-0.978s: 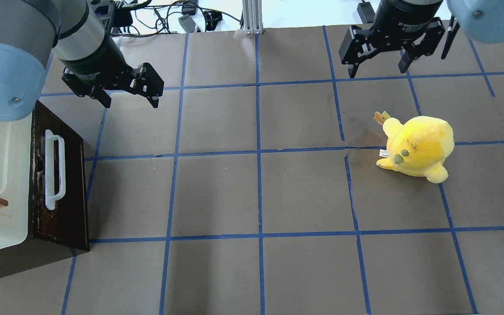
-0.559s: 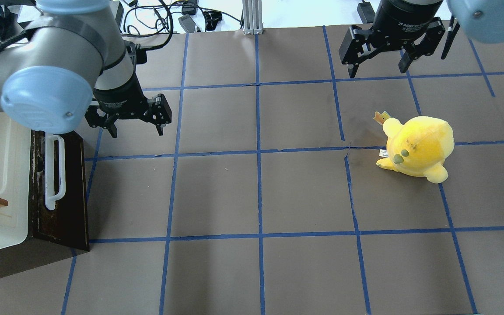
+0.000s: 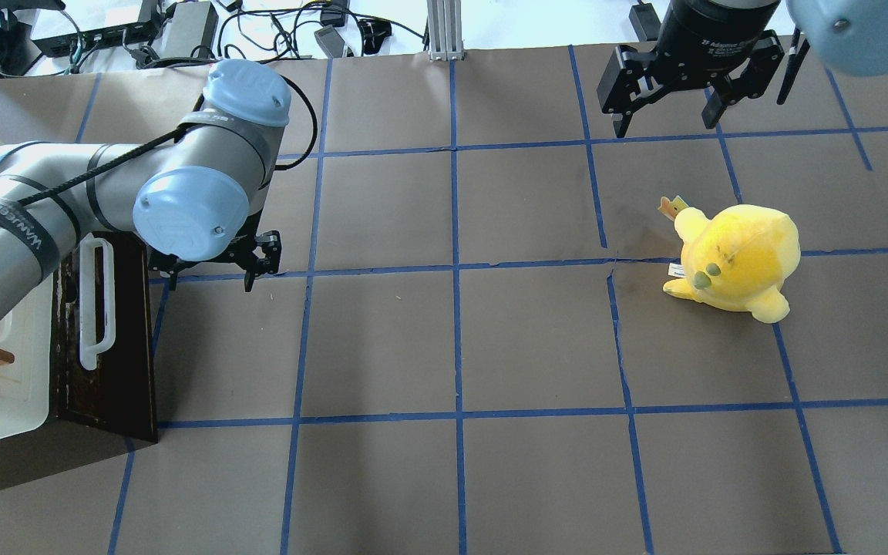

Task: Pull drawer sideways
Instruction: 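Lower the left gripper around the white bar handle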

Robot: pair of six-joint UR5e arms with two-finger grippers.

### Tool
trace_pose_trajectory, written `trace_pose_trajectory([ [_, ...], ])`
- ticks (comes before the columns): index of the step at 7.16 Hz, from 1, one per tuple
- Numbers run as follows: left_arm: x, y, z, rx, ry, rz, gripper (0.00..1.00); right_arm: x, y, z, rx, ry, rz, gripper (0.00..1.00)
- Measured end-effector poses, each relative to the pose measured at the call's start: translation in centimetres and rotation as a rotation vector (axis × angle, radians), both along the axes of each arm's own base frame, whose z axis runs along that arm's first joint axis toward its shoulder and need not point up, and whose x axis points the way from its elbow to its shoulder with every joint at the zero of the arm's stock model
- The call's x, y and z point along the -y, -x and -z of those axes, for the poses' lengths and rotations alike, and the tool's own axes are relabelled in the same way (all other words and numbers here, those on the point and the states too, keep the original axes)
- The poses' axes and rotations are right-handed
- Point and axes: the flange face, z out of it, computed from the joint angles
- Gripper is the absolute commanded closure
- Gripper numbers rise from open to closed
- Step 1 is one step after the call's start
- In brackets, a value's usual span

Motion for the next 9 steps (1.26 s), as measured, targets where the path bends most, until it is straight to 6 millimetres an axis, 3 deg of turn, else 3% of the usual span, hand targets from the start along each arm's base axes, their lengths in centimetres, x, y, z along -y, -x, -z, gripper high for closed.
trace_pose_trajectory([
  [6,-0.1,-2.7,8.4,0.563,-0.241,0.18,0.0,0.0,0.0,0.0,0.0,0.0,0.0,0.0],
  [9,0.0,-3.2,9.0,0.671,-0.27,0.259,0.03,0.0,0.0,0.0,0.0,0.0,0.0,0.0],
])
